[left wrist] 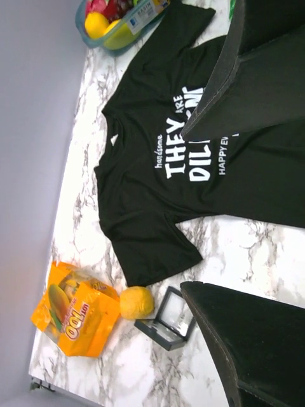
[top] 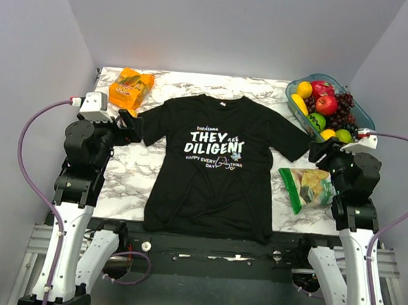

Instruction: Pin the brooch onto the clothing

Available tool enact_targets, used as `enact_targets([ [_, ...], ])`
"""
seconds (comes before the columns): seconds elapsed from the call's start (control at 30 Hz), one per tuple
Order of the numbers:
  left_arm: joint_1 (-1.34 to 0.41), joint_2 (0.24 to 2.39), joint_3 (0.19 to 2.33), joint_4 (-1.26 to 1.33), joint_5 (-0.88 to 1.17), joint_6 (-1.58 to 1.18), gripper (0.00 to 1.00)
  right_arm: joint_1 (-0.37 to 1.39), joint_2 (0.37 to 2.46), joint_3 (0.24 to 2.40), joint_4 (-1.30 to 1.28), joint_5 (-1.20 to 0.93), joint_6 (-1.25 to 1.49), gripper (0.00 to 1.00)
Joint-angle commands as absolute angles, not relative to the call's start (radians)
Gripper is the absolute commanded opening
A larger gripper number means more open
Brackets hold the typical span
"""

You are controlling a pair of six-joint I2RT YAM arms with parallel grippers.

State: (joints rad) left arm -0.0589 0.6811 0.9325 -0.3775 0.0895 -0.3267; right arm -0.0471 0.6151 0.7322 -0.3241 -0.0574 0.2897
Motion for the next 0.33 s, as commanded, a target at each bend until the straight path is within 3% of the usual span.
enact_targets([
  [0.0, -0.054, 0.650, 0.911, -0.423, 0.008, -0.305, 0.99, -0.045, 0.598, 0.742, -0.268, -0.005, 0.232, 0.63],
  [0.3, -0.052, 0.660, 0.919, -0.433, -0.011, -0.302, 0.99, -0.046, 0.603, 0.742, -0.272, -0.005, 0.233, 0.63],
])
